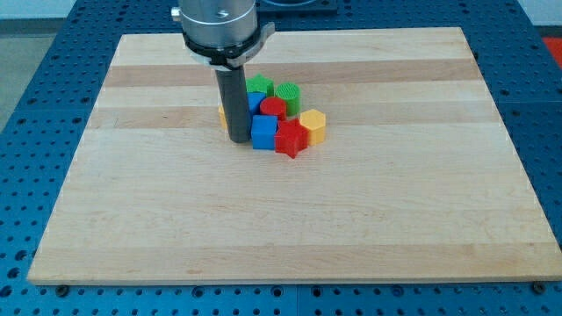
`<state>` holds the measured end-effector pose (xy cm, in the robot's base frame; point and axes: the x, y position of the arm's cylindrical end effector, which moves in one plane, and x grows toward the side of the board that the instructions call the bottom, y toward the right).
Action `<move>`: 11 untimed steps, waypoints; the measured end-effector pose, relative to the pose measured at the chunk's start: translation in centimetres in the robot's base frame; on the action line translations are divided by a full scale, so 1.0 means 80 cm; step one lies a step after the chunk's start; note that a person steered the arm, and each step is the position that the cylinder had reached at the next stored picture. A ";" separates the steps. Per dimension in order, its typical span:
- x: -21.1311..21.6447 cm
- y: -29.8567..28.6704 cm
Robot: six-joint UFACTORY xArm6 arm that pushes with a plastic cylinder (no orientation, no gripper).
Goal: Move the red star close to the red circle
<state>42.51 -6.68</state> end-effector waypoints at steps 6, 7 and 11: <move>0.078 0.099; 0.070 0.120; 0.055 0.075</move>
